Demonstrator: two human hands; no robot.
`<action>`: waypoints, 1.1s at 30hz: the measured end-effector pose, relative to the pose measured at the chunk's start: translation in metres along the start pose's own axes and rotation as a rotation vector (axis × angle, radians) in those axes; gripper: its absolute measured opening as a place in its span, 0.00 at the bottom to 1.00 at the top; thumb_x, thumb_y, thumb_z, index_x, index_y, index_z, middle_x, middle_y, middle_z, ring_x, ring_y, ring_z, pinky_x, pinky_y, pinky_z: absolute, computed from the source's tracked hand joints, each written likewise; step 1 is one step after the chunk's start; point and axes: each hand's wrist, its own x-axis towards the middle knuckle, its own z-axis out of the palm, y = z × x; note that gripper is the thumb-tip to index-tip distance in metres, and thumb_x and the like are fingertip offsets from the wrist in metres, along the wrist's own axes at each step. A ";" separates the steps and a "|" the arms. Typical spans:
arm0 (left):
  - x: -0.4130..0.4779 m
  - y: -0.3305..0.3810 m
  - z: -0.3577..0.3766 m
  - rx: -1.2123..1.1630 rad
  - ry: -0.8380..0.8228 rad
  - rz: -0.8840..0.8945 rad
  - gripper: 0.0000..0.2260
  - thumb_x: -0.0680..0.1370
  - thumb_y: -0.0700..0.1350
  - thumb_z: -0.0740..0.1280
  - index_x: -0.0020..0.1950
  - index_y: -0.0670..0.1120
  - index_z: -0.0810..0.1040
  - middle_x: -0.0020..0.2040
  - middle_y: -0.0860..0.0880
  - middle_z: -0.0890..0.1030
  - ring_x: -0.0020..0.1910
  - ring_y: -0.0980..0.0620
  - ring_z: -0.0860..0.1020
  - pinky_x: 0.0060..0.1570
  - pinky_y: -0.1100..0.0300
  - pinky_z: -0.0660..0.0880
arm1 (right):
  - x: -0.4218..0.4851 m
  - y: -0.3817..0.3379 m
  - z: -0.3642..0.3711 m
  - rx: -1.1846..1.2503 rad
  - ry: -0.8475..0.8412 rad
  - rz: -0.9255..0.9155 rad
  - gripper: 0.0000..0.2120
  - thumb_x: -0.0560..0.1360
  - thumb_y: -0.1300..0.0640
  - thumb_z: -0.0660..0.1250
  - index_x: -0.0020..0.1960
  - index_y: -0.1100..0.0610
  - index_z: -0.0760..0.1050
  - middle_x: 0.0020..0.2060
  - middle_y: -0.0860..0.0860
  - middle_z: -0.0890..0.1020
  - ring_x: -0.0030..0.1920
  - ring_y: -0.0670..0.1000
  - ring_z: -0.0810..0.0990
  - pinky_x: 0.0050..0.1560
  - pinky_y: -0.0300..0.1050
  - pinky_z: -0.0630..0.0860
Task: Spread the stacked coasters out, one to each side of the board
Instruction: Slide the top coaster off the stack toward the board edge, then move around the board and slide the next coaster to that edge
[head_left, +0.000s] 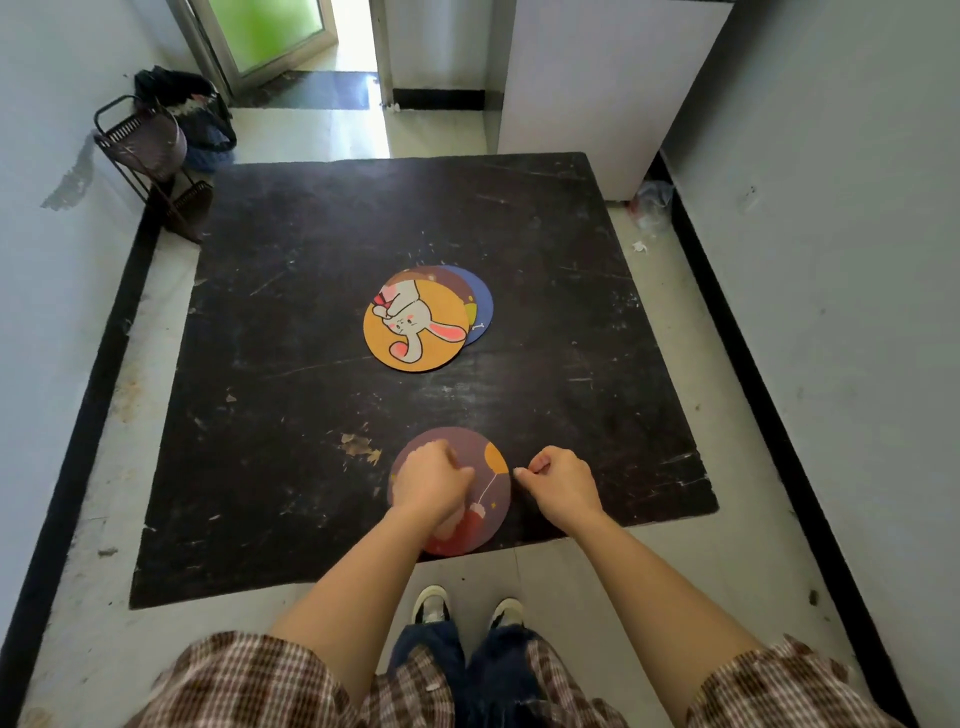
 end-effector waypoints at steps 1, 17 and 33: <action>0.003 0.009 0.002 0.006 0.022 0.037 0.13 0.74 0.48 0.67 0.56 0.46 0.78 0.52 0.47 0.81 0.49 0.48 0.79 0.43 0.56 0.74 | 0.003 0.001 -0.007 -0.015 0.016 -0.018 0.09 0.71 0.47 0.70 0.41 0.51 0.73 0.36 0.48 0.77 0.38 0.49 0.75 0.35 0.44 0.68; 0.013 0.182 0.125 0.019 0.210 0.111 0.18 0.77 0.51 0.62 0.65 0.47 0.70 0.65 0.46 0.70 0.65 0.46 0.65 0.56 0.50 0.72 | 0.090 0.104 -0.175 -0.284 0.054 -0.250 0.21 0.74 0.45 0.65 0.62 0.54 0.71 0.60 0.53 0.76 0.58 0.55 0.75 0.57 0.54 0.74; 0.020 0.308 0.193 0.000 0.359 -0.105 0.19 0.78 0.51 0.60 0.67 0.46 0.68 0.68 0.44 0.68 0.67 0.44 0.64 0.62 0.47 0.69 | 0.199 0.148 -0.289 -0.612 -0.111 -0.512 0.26 0.74 0.44 0.62 0.69 0.53 0.65 0.65 0.54 0.72 0.65 0.57 0.69 0.61 0.58 0.68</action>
